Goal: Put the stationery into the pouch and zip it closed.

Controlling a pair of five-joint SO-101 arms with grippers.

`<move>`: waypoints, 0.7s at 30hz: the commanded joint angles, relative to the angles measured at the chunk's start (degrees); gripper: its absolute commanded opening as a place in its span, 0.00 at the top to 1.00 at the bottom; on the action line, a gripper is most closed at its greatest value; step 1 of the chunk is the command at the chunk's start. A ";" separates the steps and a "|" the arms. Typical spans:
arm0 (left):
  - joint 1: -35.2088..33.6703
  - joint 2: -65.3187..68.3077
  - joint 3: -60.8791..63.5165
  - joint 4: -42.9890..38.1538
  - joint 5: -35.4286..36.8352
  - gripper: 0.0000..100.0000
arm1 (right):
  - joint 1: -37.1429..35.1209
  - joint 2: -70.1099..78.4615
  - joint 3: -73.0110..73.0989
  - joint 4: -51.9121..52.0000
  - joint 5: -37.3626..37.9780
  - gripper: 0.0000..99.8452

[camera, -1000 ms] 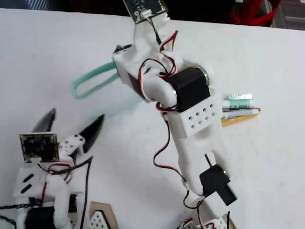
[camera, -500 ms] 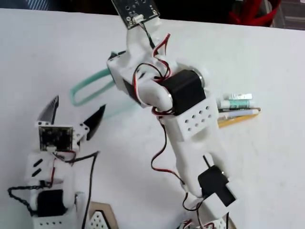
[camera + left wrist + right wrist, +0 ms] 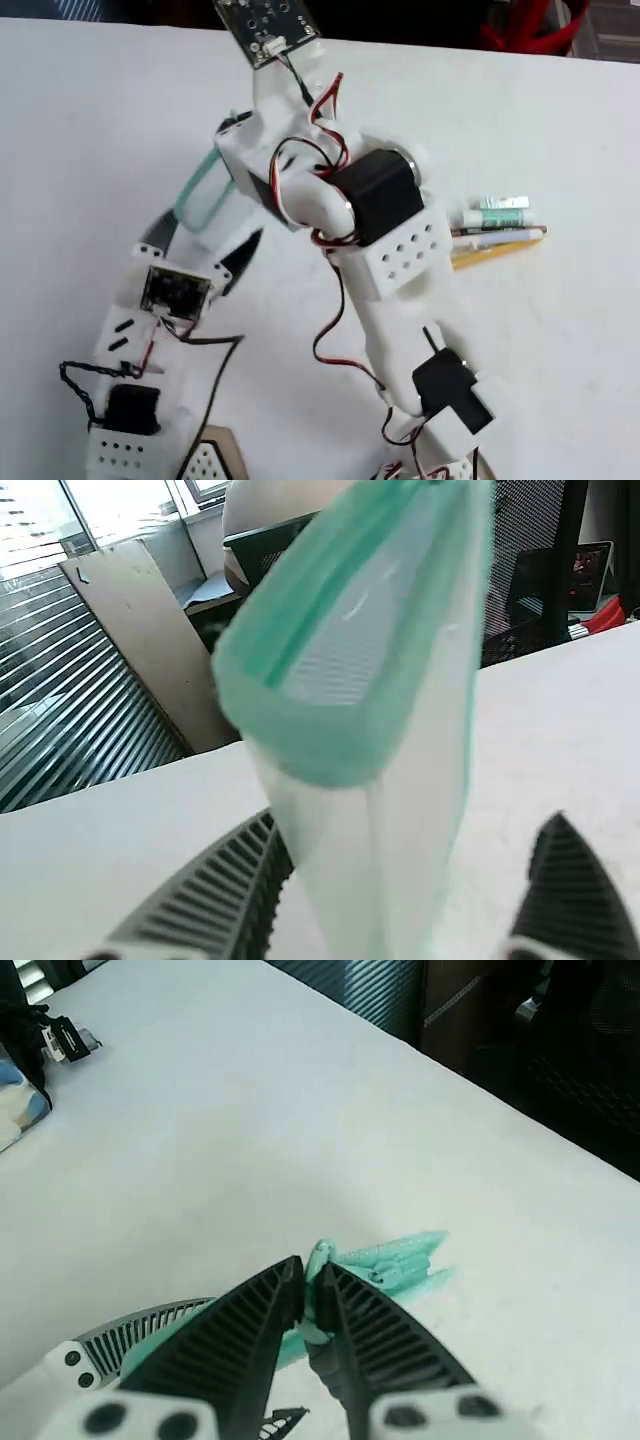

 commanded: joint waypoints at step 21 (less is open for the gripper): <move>10.77 0.04 -14.68 13.80 19.08 0.92 | 11.47 -5.93 -10.02 7.52 -4.57 0.74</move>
